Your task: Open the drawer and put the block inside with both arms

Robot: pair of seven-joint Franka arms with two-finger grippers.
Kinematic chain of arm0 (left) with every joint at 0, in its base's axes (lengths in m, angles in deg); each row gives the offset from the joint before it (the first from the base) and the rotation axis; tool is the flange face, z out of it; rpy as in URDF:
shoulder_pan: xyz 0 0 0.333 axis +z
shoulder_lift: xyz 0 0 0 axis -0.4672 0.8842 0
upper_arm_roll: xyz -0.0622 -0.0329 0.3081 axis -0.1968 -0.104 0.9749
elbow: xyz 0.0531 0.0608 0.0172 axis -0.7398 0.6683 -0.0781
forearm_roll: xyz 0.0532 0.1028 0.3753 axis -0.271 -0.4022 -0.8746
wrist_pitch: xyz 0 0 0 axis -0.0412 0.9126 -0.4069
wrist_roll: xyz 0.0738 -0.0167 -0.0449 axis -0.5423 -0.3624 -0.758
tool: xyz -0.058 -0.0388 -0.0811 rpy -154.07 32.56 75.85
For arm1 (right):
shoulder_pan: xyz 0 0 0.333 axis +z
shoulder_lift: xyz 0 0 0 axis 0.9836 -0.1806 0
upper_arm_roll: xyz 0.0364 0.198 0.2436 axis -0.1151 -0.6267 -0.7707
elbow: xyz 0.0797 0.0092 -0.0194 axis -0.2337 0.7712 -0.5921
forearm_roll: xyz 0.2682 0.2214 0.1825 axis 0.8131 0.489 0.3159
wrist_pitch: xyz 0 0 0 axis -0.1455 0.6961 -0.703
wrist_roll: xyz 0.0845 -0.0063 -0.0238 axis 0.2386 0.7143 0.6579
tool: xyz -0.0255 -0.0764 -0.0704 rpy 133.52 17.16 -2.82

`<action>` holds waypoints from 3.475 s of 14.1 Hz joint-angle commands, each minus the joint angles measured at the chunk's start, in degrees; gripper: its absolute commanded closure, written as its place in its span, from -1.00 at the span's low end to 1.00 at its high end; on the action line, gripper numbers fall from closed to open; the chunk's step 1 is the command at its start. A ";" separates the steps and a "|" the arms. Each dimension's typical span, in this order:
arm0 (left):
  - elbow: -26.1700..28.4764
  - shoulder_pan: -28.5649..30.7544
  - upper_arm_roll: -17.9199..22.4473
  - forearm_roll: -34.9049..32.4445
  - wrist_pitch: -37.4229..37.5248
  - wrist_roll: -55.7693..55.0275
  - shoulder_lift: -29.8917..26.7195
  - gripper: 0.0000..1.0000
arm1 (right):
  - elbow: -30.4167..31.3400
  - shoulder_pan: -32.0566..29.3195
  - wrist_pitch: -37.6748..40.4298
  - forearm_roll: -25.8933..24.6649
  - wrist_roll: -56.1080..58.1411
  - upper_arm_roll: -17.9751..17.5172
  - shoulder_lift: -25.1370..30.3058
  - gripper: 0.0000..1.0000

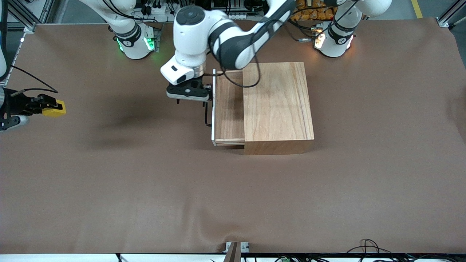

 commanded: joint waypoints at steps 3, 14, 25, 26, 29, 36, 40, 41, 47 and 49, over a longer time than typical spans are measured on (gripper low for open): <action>2.82 8.14 -0.12 0.65 11.80 1.01 -10.90 -1.00 | 2.52 4.94 1.06 0.93 -10.14 -0.25 4.65 1.00; 3.96 32.48 -0.47 0.65 27.99 17.24 -22.69 -1.00 | 1.21 31.91 -0.86 5.69 -39.23 -0.25 5.88 1.00; 15.64 50.86 -0.65 1.35 30.55 42.04 -33.50 -1.00 | 4.98 59.96 -27.49 -0.37 -72.10 -0.16 -0.17 1.00; 16.26 52.00 -0.65 1.35 30.64 43.88 -34.29 -1.00 | 4.90 61.54 -29.51 -0.64 -74.12 -0.16 -1.58 1.00; 19.25 53.85 -0.65 1.27 30.55 45.74 -36.49 -1.00 | 4.46 64.19 -36.19 -1.08 -75.73 -0.08 -6.06 1.00; 21.45 57.72 -0.38 1.00 30.64 50.92 -38.51 -1.00 | 2.79 66.92 -41.65 -1.08 -76.86 -0.16 -12.30 1.00; 21.45 58.78 -0.29 0.91 31.51 51.72 -38.69 -1.00 | 1.12 67.54 -44.72 -0.99 -77.66 -0.16 -15.74 1.00; 21.45 58.78 -0.29 0.83 31.60 51.72 -38.95 -1.00 | 0.94 67.54 -44.91 -0.91 -77.66 -0.16 -15.91 1.00; 21.37 60.45 -0.29 0.74 32.48 51.64 -39.13 -1.00 | 0.68 68.15 -45.00 -0.91 -77.75 -0.08 -17.32 -0.73; 21.28 60.45 -0.29 0.74 32.92 51.46 -39.13 -1.00 | 0.50 67.98 -44.73 -0.99 -77.66 0.01 -17.15 -1.00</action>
